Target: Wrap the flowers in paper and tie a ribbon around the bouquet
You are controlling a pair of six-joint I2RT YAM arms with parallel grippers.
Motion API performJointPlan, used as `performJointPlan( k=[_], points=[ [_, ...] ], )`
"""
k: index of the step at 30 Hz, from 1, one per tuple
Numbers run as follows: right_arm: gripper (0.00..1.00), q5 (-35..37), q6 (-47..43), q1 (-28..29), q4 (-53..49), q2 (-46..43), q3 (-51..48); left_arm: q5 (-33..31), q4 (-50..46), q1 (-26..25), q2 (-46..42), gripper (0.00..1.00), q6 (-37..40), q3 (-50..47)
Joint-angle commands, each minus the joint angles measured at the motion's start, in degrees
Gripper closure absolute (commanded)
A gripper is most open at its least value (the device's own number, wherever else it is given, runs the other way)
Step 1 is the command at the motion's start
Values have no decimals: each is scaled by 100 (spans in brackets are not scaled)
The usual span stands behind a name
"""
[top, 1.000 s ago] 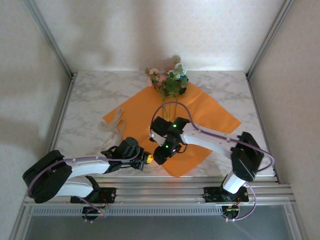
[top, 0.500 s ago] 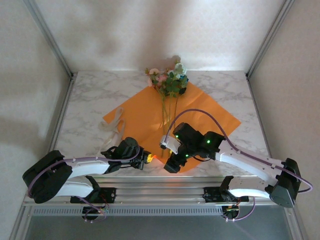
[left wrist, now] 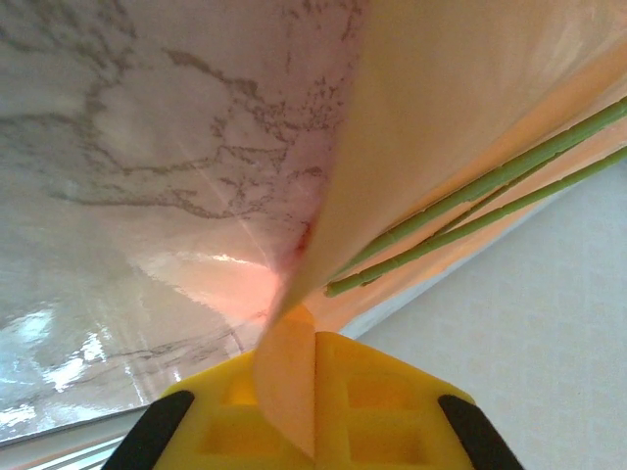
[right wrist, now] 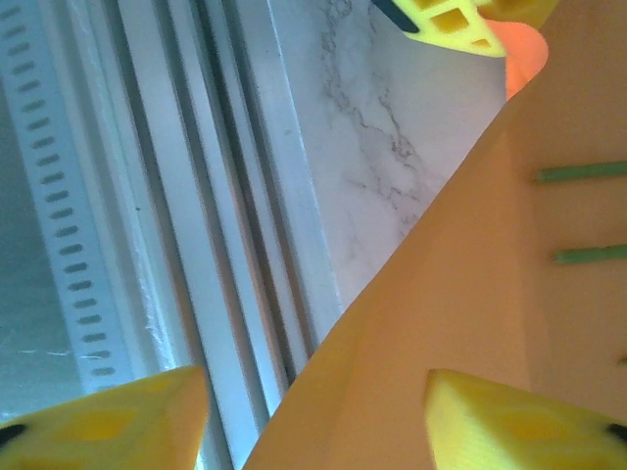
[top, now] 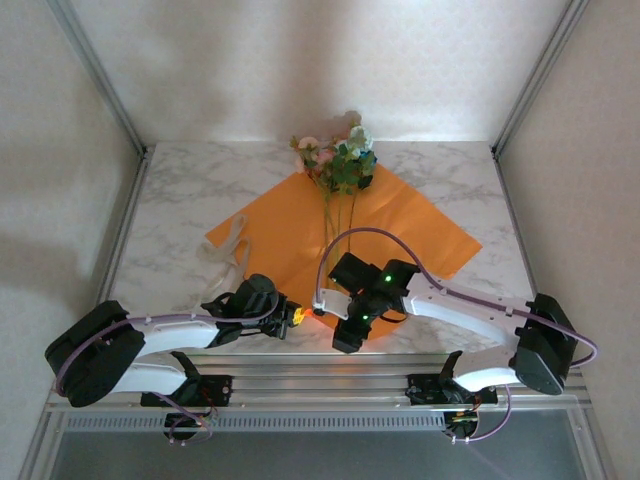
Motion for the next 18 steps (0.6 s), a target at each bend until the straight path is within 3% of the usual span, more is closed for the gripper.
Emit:
performJointPlan(
  k=[1,6,8,13,18],
  points=[
    [56,315,-5,36,-76,130,213,15,63,70,-36,100,-942,-62],
    [99,553,33,-24,-133,313,451,0,-117,100,-113,100,-845,-10],
    [100,722,31,-74,-97,327,503,-53,-391,122,-221,97,-707,90],
    [100,1462,-149,-165,126,414,679,-132,-1036,192,-520,72,-401,264],
    [100,1741,-519,-308,203,683,911,-164,-1433,287,-832,59,-240,248]
  ],
)
